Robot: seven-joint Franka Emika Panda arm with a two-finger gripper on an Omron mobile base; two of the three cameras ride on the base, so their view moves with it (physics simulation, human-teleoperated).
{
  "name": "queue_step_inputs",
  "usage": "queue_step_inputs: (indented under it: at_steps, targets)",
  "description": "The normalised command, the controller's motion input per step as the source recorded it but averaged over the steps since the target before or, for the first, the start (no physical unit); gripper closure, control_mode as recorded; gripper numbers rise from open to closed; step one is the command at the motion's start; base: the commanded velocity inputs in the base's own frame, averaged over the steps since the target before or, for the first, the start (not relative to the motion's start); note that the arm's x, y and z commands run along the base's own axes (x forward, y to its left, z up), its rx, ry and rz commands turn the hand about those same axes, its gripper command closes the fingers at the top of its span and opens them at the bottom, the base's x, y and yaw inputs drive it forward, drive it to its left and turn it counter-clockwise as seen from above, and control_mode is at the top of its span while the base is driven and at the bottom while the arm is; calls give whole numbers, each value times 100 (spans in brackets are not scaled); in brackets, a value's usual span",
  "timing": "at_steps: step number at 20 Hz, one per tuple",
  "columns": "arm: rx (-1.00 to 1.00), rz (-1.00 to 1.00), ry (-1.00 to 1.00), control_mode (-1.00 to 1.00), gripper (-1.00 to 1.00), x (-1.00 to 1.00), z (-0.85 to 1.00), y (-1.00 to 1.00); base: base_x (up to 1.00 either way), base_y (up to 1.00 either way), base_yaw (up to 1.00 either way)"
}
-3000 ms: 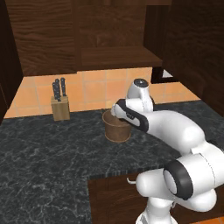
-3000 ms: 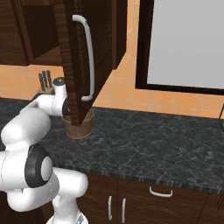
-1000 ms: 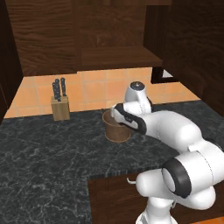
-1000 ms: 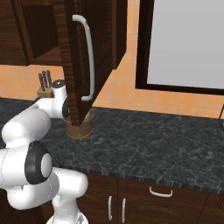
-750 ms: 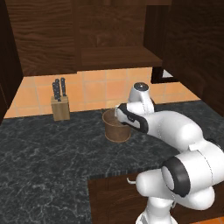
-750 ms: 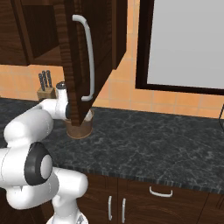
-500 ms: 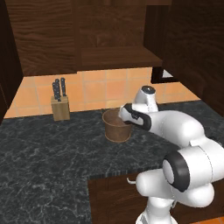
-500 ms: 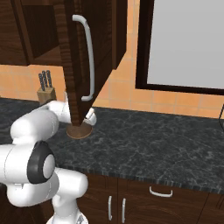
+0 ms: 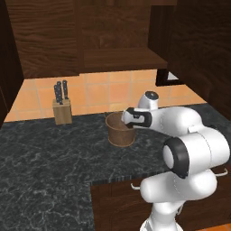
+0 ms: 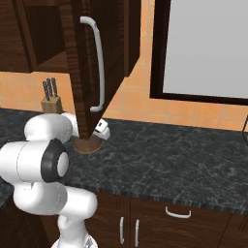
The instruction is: Open the cabinet, pick up the bread from the cabinet and place it in the basket. Then move the basket to the dining counter.
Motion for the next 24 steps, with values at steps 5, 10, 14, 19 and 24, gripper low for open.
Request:
queue_step_inputs:
  at_steps: [5,10,14,19,24]
  targets:
    - [2,0,0,-100,-100,8,-26,0,0,0,0]
    - [1,0,1,-100,100,5,-21,0,0,0,0]
    - [1,0,2,-100,100,-1,-3,4,0,0,0]
    - [-2,0,0,-100,100,-16,9,24,0,0,0]
    - [0,-2,-5,-100,100,-57,46,9,0,0,0]
